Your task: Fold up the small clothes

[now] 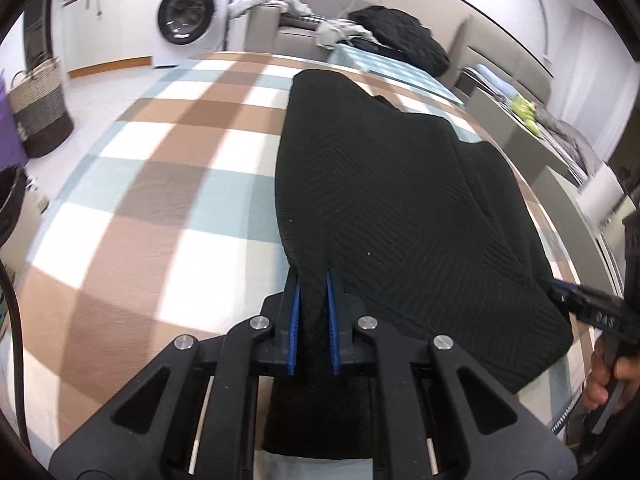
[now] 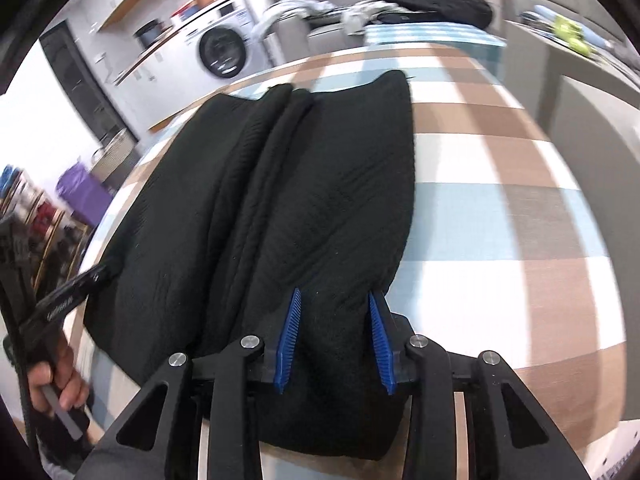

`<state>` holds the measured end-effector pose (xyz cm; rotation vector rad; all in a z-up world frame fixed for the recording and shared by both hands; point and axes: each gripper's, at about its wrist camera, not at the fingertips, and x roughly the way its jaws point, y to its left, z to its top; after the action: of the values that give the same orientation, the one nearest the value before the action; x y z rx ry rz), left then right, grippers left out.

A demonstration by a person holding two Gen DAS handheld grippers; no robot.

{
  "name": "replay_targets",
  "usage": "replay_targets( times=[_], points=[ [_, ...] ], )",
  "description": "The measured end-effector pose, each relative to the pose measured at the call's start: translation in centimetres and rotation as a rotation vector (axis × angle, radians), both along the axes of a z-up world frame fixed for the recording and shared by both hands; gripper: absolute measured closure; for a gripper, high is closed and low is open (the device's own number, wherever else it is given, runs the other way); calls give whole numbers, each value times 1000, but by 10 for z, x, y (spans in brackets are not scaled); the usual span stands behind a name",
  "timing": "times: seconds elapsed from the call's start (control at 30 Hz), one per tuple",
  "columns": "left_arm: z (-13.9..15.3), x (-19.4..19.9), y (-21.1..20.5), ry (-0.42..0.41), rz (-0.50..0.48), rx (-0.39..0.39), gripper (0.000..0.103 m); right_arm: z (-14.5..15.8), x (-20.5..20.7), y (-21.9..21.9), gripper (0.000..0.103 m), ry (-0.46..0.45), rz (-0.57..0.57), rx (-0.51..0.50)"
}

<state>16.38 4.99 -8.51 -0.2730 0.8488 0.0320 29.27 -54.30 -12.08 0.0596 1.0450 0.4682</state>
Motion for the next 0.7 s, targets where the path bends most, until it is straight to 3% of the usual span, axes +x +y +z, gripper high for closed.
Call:
replay_targets(
  times=[0.17, 0.27, 0.33, 0.4, 0.5, 0.53, 0.63, 0.7],
  points=[
    [1, -5, 26, 3, 41, -111, 85, 10, 6, 9, 63, -18, -5, -24],
    [7, -9, 28, -16, 33, -89, 80, 25, 10, 6, 62, -55, -15, 38],
    [12, -11, 24, -28, 21, -75, 67, 35, 5, 13, 62, -57, 5, 98],
    [19, -13, 20, -57, 3, -81, 47, 37, 3, 25, 62, -39, 70, 149],
    [26, -17, 11, -89, -32, -85, 44, 32, -7, 39, 64, 5, 143, 231],
    [28, -18, 8, -95, -44, -84, 44, 26, -9, 44, 72, 32, 165, 241],
    [32, -23, -1, -98, -74, -93, 44, 9, -22, 52, 86, 64, 199, 131],
    [31, -23, -7, -85, -91, -91, 44, -1, -27, 49, 86, 98, 212, 103]
  ],
)
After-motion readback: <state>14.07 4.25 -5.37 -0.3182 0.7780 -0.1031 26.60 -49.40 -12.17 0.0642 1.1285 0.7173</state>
